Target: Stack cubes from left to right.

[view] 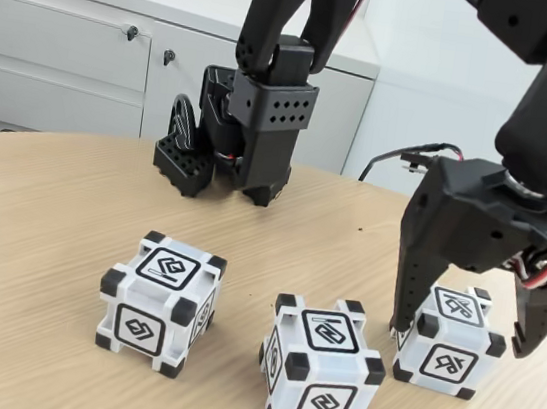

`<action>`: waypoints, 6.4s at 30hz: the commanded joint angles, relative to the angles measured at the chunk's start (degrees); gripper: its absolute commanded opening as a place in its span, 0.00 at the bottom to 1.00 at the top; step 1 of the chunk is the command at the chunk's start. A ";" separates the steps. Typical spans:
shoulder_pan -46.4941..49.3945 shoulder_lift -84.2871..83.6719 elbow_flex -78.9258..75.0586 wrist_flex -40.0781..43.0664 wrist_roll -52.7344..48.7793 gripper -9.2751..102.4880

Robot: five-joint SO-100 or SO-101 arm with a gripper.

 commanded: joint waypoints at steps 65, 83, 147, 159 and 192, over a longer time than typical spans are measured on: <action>24.17 36.30 -0.44 0.62 20.30 0.21; 42.45 36.30 15.03 0.53 15.03 0.20; 52.91 36.21 22.94 0.53 9.14 0.39; 52.65 37.44 21.88 10.55 5.80 0.39; 50.36 37.35 13.36 15.38 8.70 0.39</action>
